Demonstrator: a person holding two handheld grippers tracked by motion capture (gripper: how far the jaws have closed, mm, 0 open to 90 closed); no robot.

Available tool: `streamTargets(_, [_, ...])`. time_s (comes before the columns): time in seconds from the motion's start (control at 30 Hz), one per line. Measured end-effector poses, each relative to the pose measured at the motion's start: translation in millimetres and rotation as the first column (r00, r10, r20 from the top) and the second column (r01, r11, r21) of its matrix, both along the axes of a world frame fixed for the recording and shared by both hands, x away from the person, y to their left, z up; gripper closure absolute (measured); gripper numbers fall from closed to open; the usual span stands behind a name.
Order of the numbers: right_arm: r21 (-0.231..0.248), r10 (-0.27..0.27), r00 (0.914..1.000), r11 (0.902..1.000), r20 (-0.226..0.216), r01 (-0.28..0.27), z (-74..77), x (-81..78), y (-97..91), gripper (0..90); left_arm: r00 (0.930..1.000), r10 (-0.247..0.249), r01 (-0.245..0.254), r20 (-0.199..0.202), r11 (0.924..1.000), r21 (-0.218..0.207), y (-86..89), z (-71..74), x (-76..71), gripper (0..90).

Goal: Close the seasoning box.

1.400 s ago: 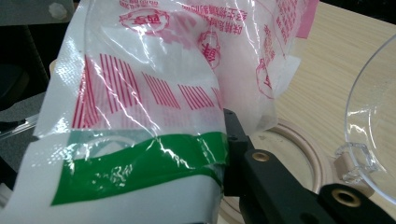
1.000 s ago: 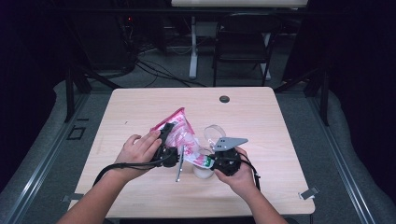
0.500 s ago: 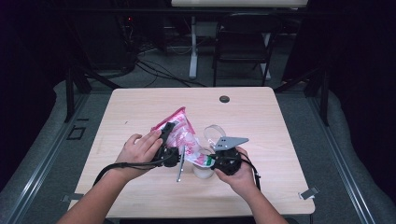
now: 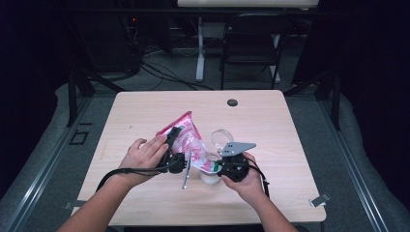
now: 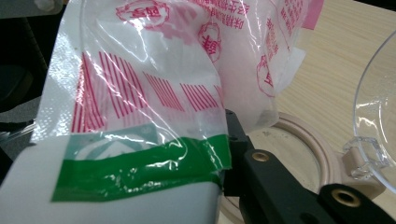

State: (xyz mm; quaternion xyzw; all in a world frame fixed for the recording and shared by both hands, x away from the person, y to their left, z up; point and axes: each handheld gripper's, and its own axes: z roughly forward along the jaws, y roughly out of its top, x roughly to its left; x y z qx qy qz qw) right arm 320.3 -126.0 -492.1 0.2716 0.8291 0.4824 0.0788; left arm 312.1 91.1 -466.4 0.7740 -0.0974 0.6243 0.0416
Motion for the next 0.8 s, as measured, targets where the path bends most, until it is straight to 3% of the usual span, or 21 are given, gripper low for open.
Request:
streamTargets(0.3, [-0.004,-0.001,1.0,1.0,-0.005,0.001,-1.6,0.9,0.1,90.0,1.0,0.004,-0.004,-0.002,1.0,0.001,-0.8,0.5,-0.7,66.2])
streamTargets(0.33, [-0.005,-0.002,1.0,1.0,-0.005,0.002,-1.6,1.0,0.0,90.0,1.0,-0.001,0.001,0.007,0.9999,0.011,-1.4,1.5,-0.8,66.2])
streamTargets(0.37, [-0.006,-0.002,1.0,1.0,-0.006,0.002,-1.6,1.0,0.0,90.0,0.9994,-0.022,0.022,0.025,0.9997,-0.006,-0.9,-0.1,0.4,66.2])
streamTargets(0.43, [-0.006,-0.001,1.0,1.0,-0.009,0.001,-2.0,1.4,-0.2,90.0,0.9999,-0.002,0.002,0.013,0.9999,0.012,-2.2,1.9,-1.3,66.3])
streamTargets(0.8, [-0.009,-0.004,0.9999,1.0,-0.012,0.004,-2.9,2.2,-0.3,90.0,1.0,-0.001,0.001,0.006,1.0,0.003,-3.1,1.3,-1.0,66.3])
